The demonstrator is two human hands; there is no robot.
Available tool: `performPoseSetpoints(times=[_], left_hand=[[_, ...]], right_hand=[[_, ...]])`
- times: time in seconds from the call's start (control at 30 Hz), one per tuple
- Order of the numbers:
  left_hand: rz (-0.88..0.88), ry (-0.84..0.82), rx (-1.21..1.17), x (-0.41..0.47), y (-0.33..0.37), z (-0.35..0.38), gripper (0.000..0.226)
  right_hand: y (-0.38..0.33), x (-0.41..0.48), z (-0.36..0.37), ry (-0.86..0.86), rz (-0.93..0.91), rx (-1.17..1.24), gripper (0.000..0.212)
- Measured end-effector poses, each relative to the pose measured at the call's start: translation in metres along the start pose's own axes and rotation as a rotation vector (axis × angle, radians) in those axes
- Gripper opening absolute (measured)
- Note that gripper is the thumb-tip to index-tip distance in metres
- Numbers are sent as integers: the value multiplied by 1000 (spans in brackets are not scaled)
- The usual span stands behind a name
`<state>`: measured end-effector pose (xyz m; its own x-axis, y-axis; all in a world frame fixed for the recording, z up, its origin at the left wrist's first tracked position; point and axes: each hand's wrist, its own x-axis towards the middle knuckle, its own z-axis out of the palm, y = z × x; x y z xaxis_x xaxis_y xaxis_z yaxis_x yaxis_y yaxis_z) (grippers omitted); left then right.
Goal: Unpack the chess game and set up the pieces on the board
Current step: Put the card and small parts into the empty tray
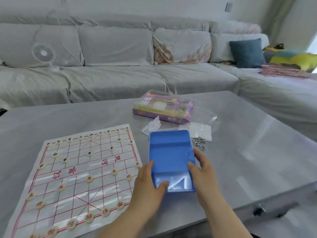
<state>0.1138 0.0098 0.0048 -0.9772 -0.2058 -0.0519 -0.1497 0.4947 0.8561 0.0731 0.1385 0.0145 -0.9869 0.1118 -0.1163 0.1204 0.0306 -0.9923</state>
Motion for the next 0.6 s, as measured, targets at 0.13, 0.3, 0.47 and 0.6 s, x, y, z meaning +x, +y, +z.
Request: performPoseSetpoints(times=[0.13,0.3,0.47,0.6], left_hand=[[-24,-136,114,15,10,35,67],[-35,-124,219,35,17,58,63],[14,-159,345,47,22,71,71],[108,-197,580,41,18,75,96]], right_hand=[[18,19,-28,15,-5,-29,42],[22,36,-46,-8,23,0,43],[30,43,-58,7,80,13,40],[33,58,-70,75,105,-113,25]])
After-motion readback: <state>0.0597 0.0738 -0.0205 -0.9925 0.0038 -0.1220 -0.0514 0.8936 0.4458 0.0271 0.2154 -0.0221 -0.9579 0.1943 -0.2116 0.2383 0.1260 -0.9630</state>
